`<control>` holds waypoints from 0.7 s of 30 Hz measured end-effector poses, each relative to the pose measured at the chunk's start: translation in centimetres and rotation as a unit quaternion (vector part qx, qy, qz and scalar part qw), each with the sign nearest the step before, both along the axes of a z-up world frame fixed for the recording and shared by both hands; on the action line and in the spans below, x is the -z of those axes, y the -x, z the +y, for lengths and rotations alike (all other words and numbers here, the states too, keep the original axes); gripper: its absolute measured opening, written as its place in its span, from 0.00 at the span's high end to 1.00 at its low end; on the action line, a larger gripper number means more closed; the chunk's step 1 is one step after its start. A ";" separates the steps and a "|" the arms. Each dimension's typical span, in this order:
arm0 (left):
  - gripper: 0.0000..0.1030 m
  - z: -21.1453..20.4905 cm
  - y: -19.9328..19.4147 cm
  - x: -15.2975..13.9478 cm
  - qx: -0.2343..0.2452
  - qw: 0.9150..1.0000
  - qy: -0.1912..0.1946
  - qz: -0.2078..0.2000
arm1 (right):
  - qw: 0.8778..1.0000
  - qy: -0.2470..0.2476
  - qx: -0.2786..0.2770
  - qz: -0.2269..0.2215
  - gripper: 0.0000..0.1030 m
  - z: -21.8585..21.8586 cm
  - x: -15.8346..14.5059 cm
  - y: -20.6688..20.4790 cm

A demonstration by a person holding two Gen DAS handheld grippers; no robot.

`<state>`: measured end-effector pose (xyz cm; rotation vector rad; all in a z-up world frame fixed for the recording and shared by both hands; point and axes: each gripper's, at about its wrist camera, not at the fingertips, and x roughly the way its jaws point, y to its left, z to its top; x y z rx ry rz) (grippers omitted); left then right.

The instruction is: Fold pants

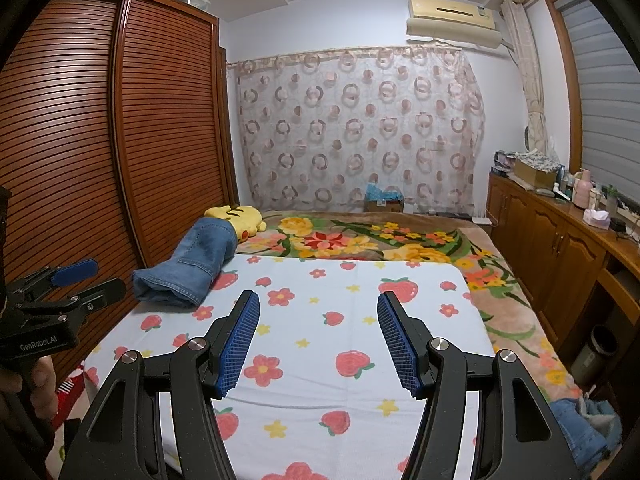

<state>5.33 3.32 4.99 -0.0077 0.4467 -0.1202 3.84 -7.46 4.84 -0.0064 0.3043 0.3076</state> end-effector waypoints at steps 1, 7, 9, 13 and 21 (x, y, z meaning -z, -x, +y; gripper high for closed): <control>0.22 0.0 0.0 0.0 0.000 1.000 0.000 0.000 | 1.000 0.000 0.000 0.000 0.38 0.0 0.0 0.0; 0.22 0.0 0.0 0.0 0.000 1.000 0.001 0.000 | 1.000 -0.001 -0.001 0.002 0.38 -0.2 0.0 0.0; 0.22 0.0 0.0 0.0 0.000 1.000 0.001 0.000 | 1.000 -0.001 -0.001 0.002 0.38 -0.2 -0.1 0.0; 0.22 0.0 0.0 0.0 0.000 1.000 0.001 0.000 | 1.000 0.000 -0.001 0.002 0.38 -0.2 -0.1 0.1; 0.22 0.0 0.0 0.0 0.000 1.000 0.000 0.000 | 1.000 0.000 -0.001 0.001 0.38 -0.3 -0.2 0.1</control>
